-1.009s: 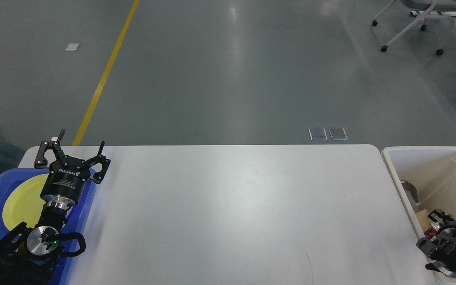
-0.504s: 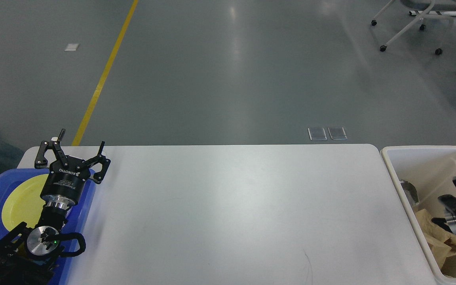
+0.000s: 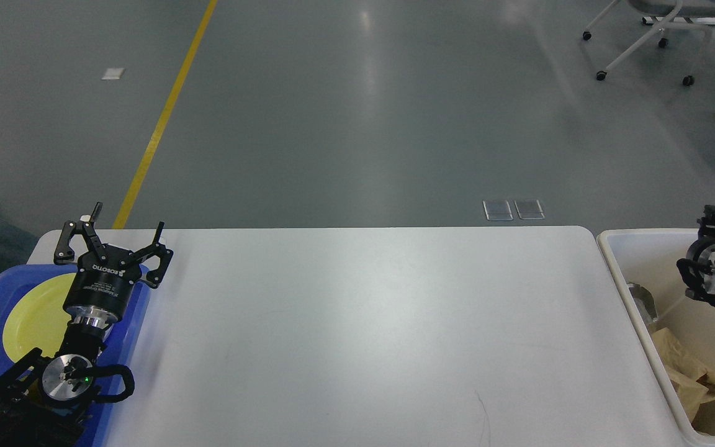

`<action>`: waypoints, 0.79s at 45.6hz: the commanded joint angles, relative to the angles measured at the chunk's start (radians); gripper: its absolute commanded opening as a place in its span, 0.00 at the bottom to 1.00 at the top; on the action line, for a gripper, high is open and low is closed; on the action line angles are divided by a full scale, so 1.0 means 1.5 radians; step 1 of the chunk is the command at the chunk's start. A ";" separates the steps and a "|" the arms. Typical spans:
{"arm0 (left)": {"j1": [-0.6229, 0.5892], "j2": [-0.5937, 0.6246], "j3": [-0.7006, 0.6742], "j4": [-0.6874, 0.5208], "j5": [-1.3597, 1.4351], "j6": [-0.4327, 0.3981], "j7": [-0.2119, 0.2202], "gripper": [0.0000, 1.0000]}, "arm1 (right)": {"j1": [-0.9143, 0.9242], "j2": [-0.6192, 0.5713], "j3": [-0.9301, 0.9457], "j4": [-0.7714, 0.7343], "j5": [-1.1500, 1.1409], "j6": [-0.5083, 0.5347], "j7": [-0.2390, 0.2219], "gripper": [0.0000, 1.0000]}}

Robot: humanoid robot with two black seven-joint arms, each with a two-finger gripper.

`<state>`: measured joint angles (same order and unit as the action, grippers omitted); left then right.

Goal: Tidy desktop

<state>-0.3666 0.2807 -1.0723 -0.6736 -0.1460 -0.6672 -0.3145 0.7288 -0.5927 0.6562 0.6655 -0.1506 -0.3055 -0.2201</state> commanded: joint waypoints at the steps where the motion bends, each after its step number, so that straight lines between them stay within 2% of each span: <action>1: 0.000 0.000 -0.001 0.000 0.000 0.000 0.000 0.96 | -0.074 0.031 0.202 0.083 -0.029 0.000 0.018 1.00; 5: 0.000 0.000 -0.001 0.000 0.000 0.000 0.000 0.96 | -0.126 0.076 0.286 0.142 -0.108 0.006 0.035 1.00; 7: 0.000 0.000 -0.001 -0.001 0.000 0.000 0.000 0.96 | -0.160 0.096 0.329 0.177 -0.138 0.024 0.075 1.00; 9: 0.000 0.000 0.000 0.000 0.000 0.000 0.000 0.96 | -0.196 0.118 0.376 0.197 -0.152 0.060 0.145 1.00; 13: 0.000 0.000 -0.001 -0.001 0.000 0.000 0.000 0.96 | -0.254 0.161 0.439 0.204 -0.158 0.158 0.331 1.00; 15: 0.000 0.000 -0.001 0.000 0.000 0.000 0.000 0.96 | -0.271 0.180 0.442 0.207 -0.159 0.202 0.397 1.00; 17: 0.000 0.000 -0.001 0.000 0.000 0.000 0.000 0.96 | -0.285 0.191 0.444 0.210 -0.159 0.243 0.434 1.00; 26: 0.000 0.000 -0.001 -0.001 0.000 0.000 0.000 0.96 | -0.373 0.200 0.455 0.213 -0.158 0.388 0.446 1.00; 36: 0.000 0.000 0.000 -0.001 0.000 0.000 0.000 0.96 | -0.384 0.222 0.450 0.203 -0.163 0.359 0.442 1.00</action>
<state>-0.3666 0.2807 -1.0734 -0.6740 -0.1456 -0.6672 -0.3145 0.1595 -0.2714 1.3389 0.9753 -0.3935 0.2622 0.4495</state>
